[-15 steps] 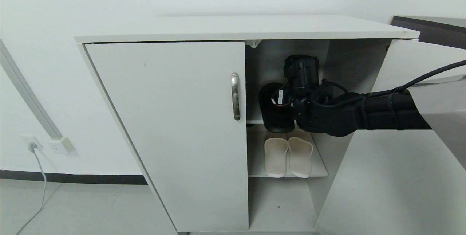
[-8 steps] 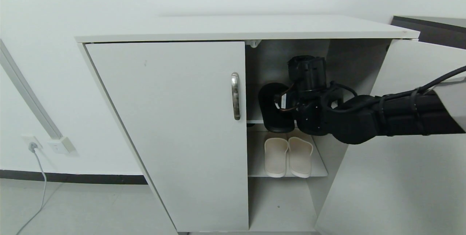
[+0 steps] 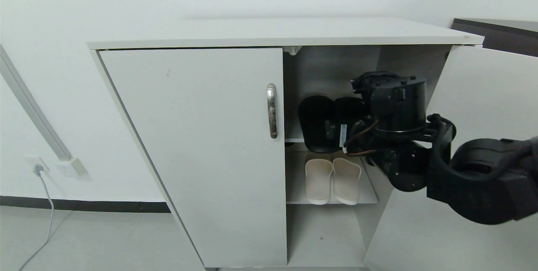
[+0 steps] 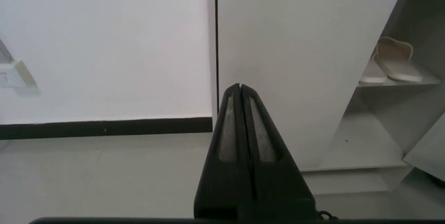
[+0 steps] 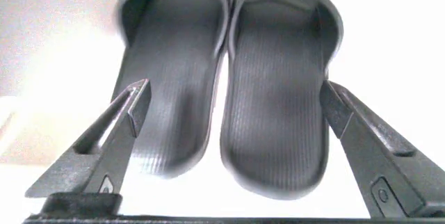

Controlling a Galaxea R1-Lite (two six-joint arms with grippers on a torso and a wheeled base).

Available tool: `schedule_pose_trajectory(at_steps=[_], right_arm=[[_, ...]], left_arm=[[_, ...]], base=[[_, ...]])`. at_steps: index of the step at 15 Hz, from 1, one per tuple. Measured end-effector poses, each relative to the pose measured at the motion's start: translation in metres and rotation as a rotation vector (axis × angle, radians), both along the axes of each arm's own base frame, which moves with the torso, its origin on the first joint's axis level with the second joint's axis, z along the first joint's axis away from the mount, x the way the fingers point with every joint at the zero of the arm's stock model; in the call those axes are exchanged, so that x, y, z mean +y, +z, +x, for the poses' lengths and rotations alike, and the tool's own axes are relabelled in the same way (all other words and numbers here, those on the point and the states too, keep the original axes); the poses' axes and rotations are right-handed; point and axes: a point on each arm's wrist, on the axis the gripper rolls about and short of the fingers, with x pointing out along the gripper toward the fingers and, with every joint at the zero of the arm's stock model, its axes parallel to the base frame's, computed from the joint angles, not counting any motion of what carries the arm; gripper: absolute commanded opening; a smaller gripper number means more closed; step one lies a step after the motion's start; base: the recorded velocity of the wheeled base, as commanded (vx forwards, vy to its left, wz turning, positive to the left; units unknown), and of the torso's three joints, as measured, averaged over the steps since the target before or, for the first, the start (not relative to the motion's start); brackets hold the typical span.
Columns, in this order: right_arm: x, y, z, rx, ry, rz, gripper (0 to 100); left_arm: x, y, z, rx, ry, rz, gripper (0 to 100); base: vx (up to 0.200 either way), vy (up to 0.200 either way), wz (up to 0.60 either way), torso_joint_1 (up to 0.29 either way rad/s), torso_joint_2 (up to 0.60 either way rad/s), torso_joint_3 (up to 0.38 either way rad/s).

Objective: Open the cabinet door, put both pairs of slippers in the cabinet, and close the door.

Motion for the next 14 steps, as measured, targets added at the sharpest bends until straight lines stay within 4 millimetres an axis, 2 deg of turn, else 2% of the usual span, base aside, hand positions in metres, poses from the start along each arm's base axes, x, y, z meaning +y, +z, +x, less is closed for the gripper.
schedule_pose_trajectory(at_steps=[1,2,6,14], right_arm=[[-0.003,-0.004,-0.009,0.003,0.017,-0.002,100],[-0.004,-0.007,-0.016,0.005,0.035,0.0,0],[-0.007,-0.013,-0.039,-0.002,0.118,0.018,0],[-0.007,-0.021,-0.049,0.02,0.16,0.004,0]], left_arm=[[0.0,0.0,0.0,-0.001,-0.001,0.0,0],[0.0,0.0,0.0,0.0,-0.001,0.0,0],[0.0,0.0,0.0,0.0,-0.001,0.001,0],[0.0,0.0,0.0,0.0,-0.001,0.0,0]], base=[[0.0,0.0,0.0,0.0,0.0,0.0],[0.0,0.0,0.0,0.0,0.0,0.0],[0.0,0.0,0.0,0.0,0.0,0.0],[0.0,0.0,0.0,0.0,0.0,0.0]])
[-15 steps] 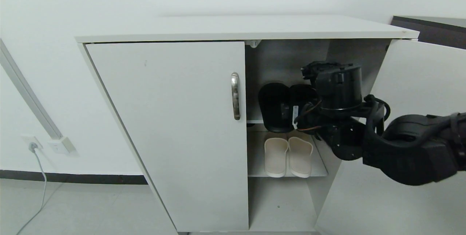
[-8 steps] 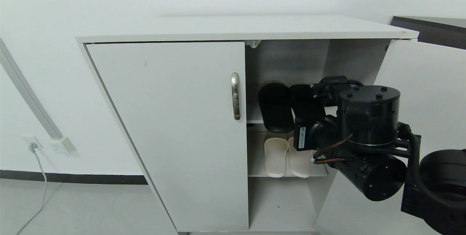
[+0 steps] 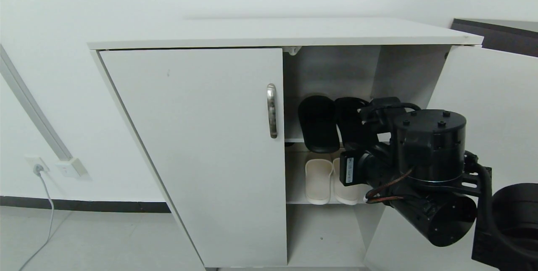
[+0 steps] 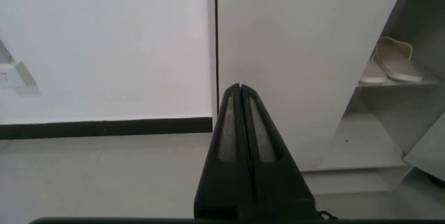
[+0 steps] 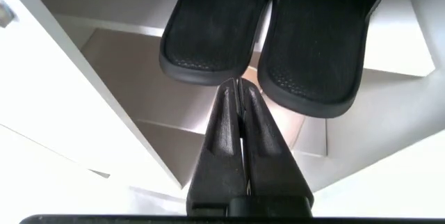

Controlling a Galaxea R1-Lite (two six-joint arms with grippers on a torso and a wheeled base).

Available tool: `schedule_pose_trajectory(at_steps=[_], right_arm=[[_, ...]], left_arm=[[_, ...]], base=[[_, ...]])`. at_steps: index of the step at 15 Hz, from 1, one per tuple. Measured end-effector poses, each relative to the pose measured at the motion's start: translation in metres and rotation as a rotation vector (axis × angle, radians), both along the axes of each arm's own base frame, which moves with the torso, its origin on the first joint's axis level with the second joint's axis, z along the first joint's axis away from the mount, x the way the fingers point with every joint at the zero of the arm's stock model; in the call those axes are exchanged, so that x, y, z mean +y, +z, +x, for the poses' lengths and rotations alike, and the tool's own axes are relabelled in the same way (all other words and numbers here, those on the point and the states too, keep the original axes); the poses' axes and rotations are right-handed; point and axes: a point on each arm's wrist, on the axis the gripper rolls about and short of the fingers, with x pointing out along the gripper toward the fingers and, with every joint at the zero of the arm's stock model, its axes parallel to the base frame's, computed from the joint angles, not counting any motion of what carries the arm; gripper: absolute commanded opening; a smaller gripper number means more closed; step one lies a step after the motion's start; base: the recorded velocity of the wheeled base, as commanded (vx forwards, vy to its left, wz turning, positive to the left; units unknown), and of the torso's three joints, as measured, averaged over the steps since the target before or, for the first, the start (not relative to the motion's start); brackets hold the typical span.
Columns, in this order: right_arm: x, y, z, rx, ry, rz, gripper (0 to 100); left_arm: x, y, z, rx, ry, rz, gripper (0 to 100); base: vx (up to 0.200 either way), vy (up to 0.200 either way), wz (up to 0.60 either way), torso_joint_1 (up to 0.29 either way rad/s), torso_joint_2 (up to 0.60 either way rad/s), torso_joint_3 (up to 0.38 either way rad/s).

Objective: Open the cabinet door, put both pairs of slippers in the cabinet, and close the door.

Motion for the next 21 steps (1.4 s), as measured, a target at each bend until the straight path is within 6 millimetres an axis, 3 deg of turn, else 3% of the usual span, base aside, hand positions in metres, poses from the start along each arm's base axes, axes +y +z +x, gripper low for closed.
schedule_pose_trajectory(at_steps=[5,21], right_arm=[[-0.001,-0.003,-0.001,0.008,0.0,-0.01,0],[-0.005,-0.017,-0.004,0.04,0.0,-0.057,0]], left_arm=[[0.0,0.0,0.0,0.0,0.0,0.0,0],[0.0,0.0,0.0,0.0,0.0,0.0,0]], base=[[0.0,0.0,0.0,0.0,0.0,0.0],[-0.2,0.0,0.0,0.004,0.0,0.001]])
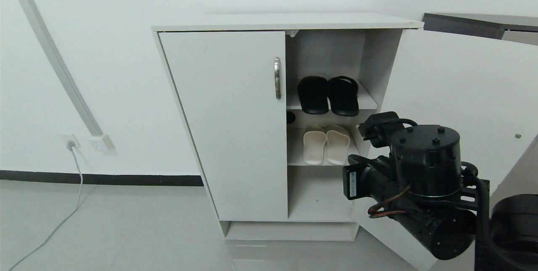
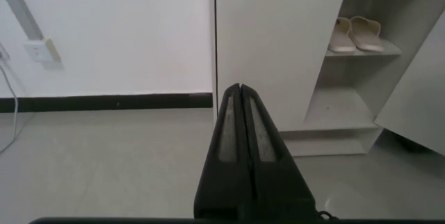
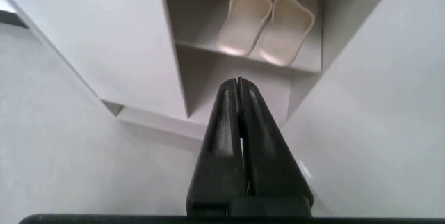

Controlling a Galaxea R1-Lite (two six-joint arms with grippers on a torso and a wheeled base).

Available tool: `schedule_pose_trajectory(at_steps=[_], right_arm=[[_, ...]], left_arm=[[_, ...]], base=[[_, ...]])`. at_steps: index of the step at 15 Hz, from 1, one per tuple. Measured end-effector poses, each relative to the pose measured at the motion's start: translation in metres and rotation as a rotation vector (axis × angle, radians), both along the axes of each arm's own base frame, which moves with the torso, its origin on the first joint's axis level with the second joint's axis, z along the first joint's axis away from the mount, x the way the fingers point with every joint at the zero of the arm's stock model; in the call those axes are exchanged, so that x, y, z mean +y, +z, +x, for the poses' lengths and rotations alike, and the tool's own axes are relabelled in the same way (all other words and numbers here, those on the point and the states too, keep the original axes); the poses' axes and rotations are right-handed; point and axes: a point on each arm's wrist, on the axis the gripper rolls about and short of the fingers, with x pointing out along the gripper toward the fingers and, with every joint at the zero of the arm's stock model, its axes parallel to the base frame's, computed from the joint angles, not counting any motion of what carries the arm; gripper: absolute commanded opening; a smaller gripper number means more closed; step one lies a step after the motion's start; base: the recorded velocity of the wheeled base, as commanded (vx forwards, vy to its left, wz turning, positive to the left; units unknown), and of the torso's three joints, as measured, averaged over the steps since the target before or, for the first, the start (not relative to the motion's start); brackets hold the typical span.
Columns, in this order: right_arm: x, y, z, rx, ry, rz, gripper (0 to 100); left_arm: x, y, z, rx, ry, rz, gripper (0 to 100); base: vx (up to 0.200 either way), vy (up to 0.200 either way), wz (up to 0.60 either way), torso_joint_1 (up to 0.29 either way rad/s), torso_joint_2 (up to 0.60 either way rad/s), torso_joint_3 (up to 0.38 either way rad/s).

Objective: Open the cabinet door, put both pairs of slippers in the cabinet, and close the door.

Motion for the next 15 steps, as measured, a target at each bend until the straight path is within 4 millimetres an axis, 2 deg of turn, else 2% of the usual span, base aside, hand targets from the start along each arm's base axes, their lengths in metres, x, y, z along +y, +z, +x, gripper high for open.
schedule_pose_trajectory(at_steps=[2,15], right_arm=[[0.0,-0.0006,-0.0002,0.002,0.001,-0.002,0],[-0.0007,-0.0076,-0.0003,0.018,-0.001,-0.02,0]], left_arm=[[0.0,0.0,0.0,0.0,0.001,0.0,0],[0.0,0.0,0.0,0.0,0.001,0.001,0]], base=[[-0.2,0.0,0.0,0.005,0.0,0.002],[0.0,0.0,0.0,0.0,0.0,0.0]])
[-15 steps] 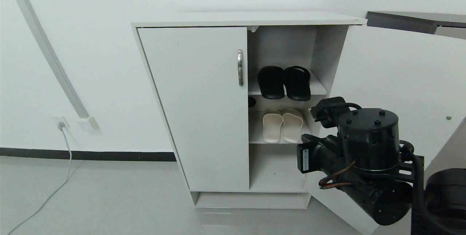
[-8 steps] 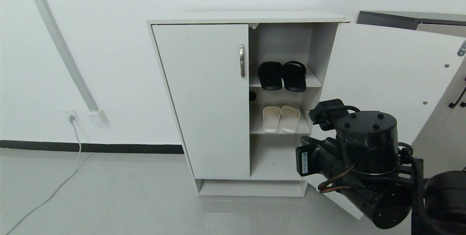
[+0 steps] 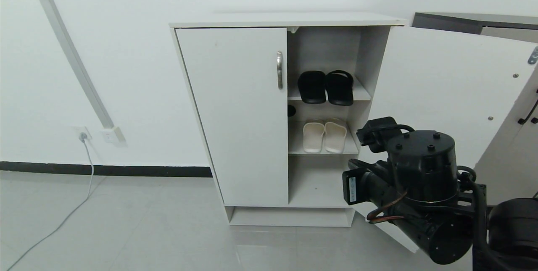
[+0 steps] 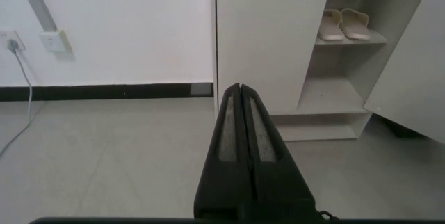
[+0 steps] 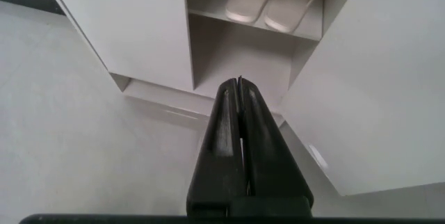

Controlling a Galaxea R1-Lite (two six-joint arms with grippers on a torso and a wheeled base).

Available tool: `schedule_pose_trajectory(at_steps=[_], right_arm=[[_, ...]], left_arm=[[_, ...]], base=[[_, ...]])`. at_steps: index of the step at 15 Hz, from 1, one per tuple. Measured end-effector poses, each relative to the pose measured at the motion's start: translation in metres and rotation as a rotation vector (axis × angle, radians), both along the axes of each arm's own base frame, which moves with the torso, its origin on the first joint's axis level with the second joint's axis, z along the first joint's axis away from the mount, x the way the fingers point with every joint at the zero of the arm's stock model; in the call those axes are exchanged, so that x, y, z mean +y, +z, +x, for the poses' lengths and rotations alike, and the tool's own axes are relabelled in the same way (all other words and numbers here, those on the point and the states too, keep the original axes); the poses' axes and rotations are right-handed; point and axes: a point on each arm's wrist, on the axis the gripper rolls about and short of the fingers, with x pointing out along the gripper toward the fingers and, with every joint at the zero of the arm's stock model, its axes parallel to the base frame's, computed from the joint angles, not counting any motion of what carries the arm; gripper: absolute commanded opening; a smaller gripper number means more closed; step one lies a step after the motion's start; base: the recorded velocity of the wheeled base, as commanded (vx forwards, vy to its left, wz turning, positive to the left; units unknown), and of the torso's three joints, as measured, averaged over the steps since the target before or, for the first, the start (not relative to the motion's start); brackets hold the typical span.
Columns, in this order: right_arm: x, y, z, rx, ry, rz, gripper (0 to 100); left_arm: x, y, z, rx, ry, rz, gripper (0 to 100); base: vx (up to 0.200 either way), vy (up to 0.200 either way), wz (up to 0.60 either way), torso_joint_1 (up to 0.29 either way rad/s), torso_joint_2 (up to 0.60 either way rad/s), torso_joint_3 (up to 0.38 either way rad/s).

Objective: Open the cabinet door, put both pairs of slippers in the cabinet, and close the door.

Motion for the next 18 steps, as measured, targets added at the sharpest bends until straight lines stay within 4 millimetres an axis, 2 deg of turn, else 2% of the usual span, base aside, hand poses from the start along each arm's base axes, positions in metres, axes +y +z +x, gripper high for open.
schedule_pose_trajectory(at_steps=[5,8,18], right_arm=[[0.001,-0.007,0.001,0.004,-0.002,-0.004,0],[0.003,-0.013,0.003,0.015,-0.001,-0.016,0],[0.004,-0.015,0.004,0.021,-0.003,-0.024,0]], left_arm=[[0.0,0.0,0.0,0.001,0.0,0.0,0],[0.0,0.0,0.0,0.003,-0.001,0.0,0],[0.0,0.0,0.0,0.0,0.0,0.0,0]], base=[[0.0,0.0,0.0,0.0,-0.03,-0.034],[0.0,0.0,0.0,0.018,-0.2,-0.323],[0.0,0.0,0.0,0.104,-0.49,-0.349]])
